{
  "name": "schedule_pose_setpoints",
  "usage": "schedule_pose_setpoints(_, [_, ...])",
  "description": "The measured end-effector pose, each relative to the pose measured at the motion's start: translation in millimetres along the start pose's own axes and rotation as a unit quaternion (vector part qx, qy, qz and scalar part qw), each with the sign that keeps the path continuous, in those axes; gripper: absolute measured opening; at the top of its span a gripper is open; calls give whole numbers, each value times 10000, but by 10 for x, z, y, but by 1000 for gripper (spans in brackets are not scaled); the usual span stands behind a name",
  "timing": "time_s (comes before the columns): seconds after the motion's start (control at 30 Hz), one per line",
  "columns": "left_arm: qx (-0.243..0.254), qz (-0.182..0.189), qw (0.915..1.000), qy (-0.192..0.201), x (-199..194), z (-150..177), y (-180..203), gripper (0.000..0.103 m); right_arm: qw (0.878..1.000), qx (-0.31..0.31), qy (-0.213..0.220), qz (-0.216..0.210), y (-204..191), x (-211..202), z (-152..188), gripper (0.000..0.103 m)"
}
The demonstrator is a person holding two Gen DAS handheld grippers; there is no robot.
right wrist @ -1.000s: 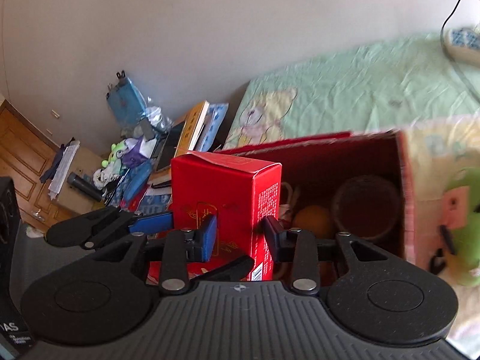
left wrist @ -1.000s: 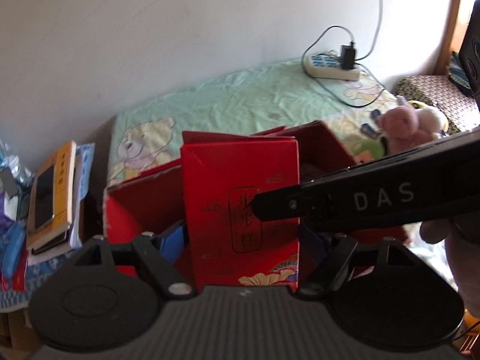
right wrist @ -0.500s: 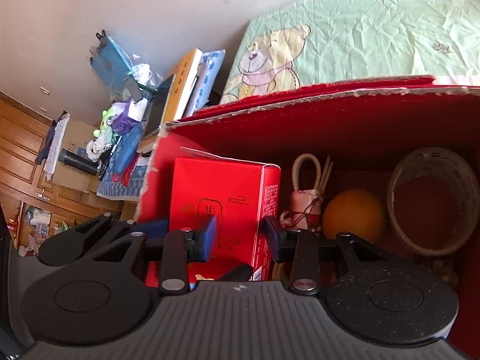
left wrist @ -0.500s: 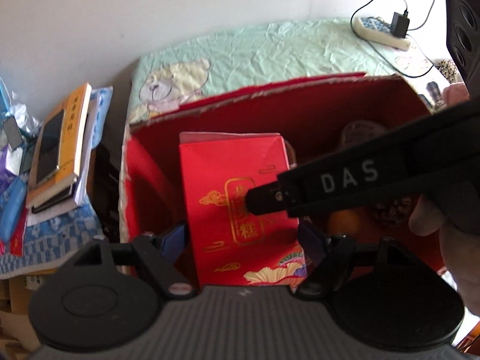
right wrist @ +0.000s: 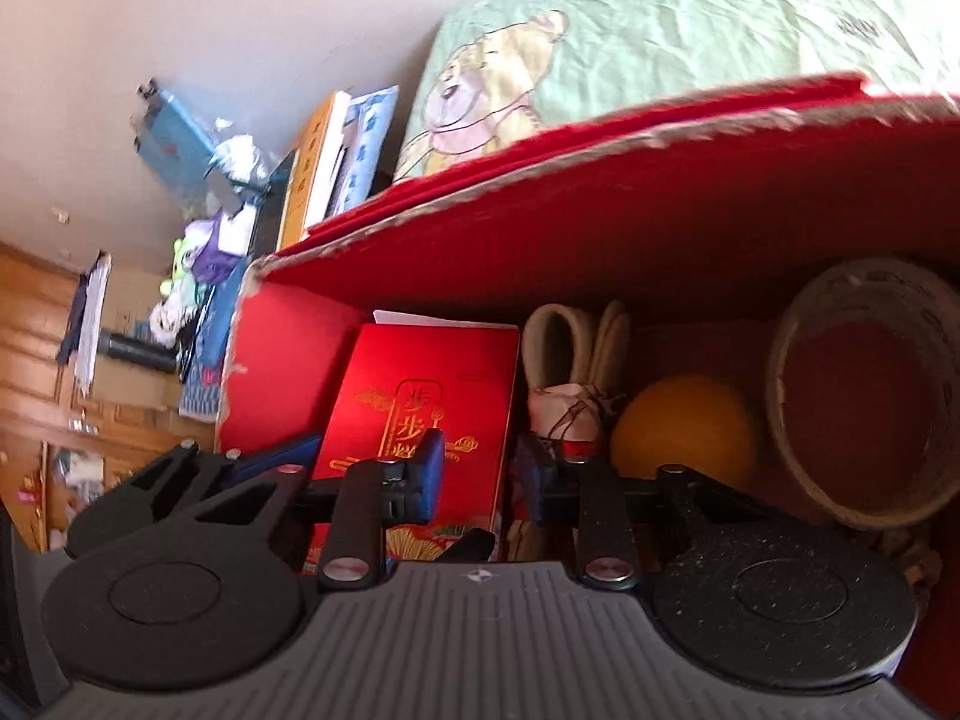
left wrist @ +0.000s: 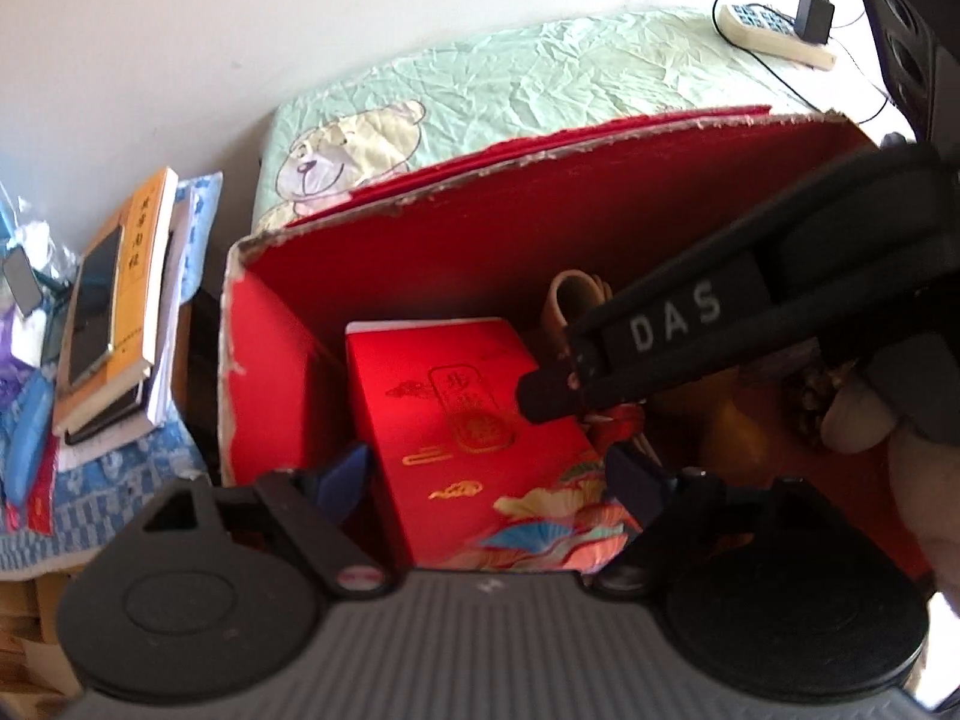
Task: Organize objects
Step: 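Lower the red carton into the box beside the pouch and open the right gripper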
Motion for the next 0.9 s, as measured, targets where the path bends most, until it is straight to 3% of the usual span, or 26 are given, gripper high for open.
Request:
schedule_pose_setpoints(0.23, [30, 78, 9999, -64, -60, 36, 10, 86, 9994, -34, 46, 334, 3, -2, 0, 25])
schedule_pose_setpoints(0.4, [-90, 77, 9998, 134, -272, 84, -59, 85, 9995, 208, 195, 162, 119, -46, -6, 25])
schedule_pose_setpoints(0.57, [-131, 310, 9992, 206, -293, 67, -80, 79, 9988, 294, 375, 111, 172, -91, -14, 27])
schedule_pose_setpoints(0.9, [-127, -49, 9999, 15, -39, -76, -33, 80, 9978, 232, 545, 298, 140, -132, -32, 27])
Point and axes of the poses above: each gripper's, at about its wrist camera, not at the fingertips, and x roughly the way its jaws point, y to its right, z to its underside, the point moved 4 cm from there along x, roughly the way its jaws point, and after that the axes turned 12 degrees about z, right-handed, at the moved point
